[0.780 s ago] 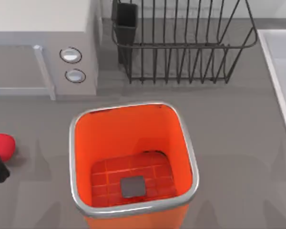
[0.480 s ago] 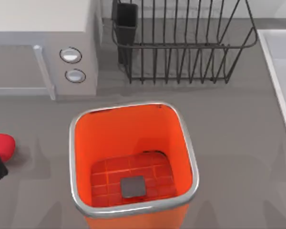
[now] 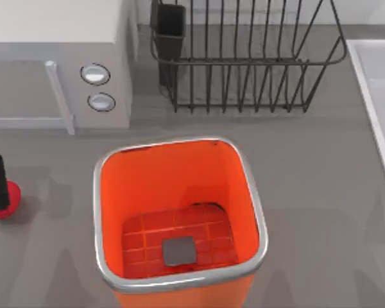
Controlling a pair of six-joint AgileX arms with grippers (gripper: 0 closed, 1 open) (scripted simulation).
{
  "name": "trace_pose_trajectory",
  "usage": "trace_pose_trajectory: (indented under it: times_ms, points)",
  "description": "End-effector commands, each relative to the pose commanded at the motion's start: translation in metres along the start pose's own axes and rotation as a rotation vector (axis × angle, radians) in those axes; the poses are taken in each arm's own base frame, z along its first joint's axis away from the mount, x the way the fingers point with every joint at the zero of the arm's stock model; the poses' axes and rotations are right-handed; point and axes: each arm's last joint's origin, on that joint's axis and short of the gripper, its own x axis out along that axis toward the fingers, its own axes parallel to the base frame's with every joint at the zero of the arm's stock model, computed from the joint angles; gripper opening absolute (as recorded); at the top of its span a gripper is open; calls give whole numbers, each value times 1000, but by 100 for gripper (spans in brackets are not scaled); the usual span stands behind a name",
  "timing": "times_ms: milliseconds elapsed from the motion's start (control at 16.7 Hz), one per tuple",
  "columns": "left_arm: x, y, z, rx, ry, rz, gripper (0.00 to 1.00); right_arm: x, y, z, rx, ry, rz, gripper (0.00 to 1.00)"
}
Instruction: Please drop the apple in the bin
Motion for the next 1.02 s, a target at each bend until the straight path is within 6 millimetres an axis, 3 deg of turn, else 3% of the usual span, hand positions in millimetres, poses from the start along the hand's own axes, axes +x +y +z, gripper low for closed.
trace_pose_trajectory:
  times_ms: [240, 480, 780, 1020]
  points:
    - [51, 2, 29, -15, 412, 9, 100, 0, 0, 0, 0, 0, 0, 100]
    - [106, 4, 44, -29, 733, 19, 100, 0, 0, 0, 0, 0, 0, 100]
    - [155, 7, 53, -42, 940, 28, 100, 0, 0, 0, 0, 0, 0, 100]
    - [166, 8, 54, -45, 980, 30, 100, 0, 0, 0, 0, 0, 0, 100]
